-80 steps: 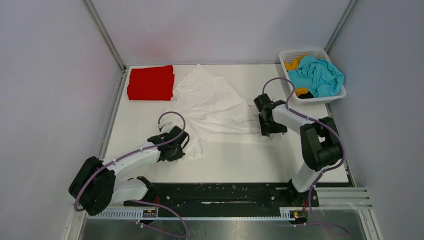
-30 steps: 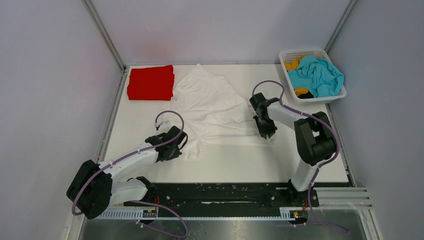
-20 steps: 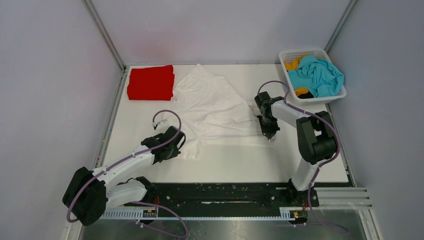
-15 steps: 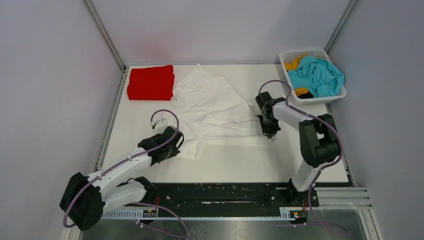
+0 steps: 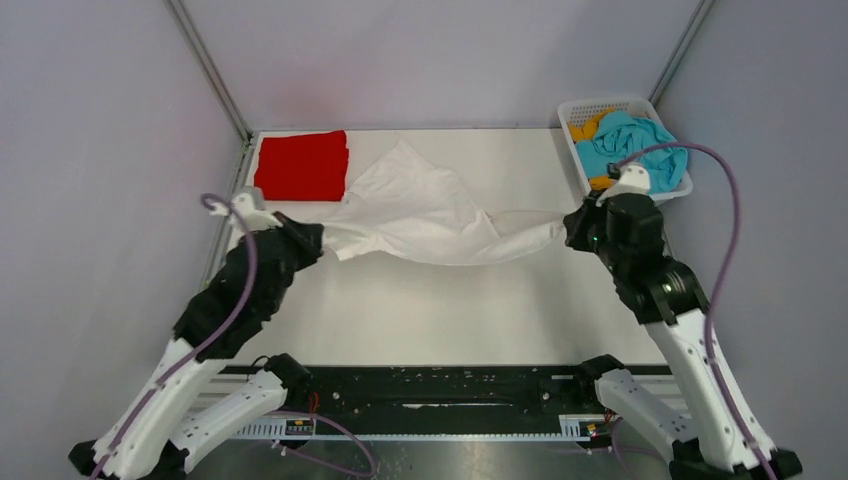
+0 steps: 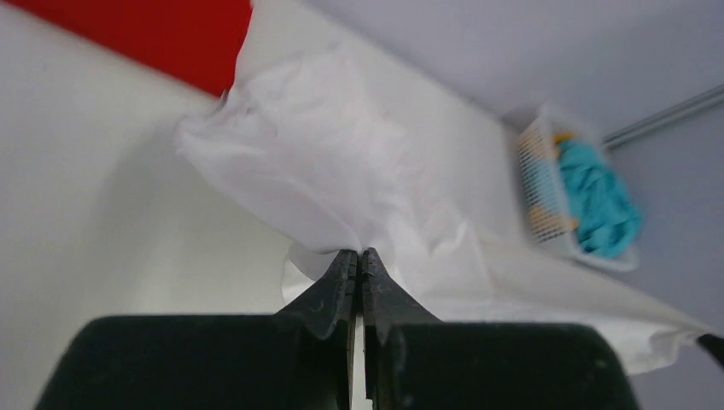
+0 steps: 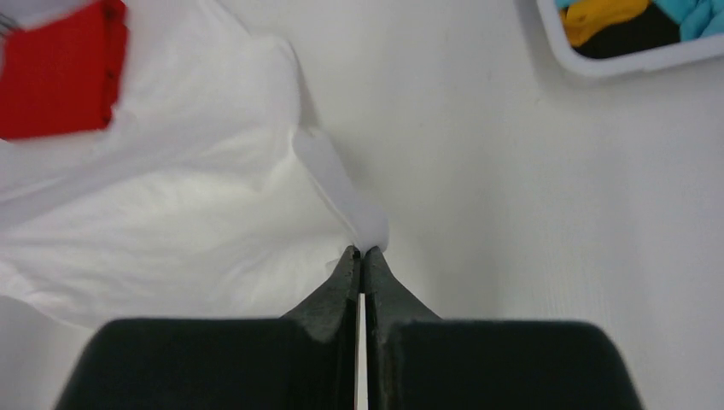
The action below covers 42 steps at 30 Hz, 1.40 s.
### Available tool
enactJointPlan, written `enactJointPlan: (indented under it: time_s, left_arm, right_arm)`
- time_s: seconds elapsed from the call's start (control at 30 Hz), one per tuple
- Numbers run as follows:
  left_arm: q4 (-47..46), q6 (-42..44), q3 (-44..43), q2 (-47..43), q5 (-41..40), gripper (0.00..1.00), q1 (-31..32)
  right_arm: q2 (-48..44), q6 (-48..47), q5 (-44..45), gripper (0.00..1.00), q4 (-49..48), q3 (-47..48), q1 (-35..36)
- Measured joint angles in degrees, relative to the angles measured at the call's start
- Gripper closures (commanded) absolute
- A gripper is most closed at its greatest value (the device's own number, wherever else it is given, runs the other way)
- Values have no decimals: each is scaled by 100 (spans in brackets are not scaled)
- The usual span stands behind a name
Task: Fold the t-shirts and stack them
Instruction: Flatten out the tshirt
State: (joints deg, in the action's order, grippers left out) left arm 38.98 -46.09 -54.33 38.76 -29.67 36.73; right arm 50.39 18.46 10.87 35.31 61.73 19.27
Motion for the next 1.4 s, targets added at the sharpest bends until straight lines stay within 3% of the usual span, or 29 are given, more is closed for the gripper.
enactJointPlan:
  time_s: [0.17, 0.33, 0.53, 0.67, 0.9, 1.13, 1.27, 1.4]
  left_arm:
    - [-98, 590, -1488, -525, -192, 100, -4]
    - [-308, 1290, -3512, -636, 555, 100, -4]
    - [-365, 1926, -5910, -201, 1510, 100, -9]
    - [-286, 2173, -6625, 160, 1932, 100, -15]
    - [-348, 2411, -6487, 555, 2020, 100, -22]
    - [-1154, 2905, -4688, 761, 210, 100, -22]
    - [-1652, 3088, -3663, 1578, -708, 100, -184]
    - [-1753, 2879, -3241, 3193, -424, 100, -1034]
  right_arm:
    - [-1115, 232, 9, 100, 22, 719, 0]
    - [-1738, 358, -315, 100, -11, 1996, 0]
    - [-1860, 442, -820, 100, 35, 3665, 0]
    - [-1860, 446, -1156, 100, 166, 4205, 0]
    - [-1860, 439, -1043, 100, 321, 4026, 0]
    - [-1703, 407, 61, 100, 328, 2839, 0]
    - [-1204, 385, 929, 100, 105, 1740, 0]
    - [-229, 391, 1628, 100, -284, 573, -52]
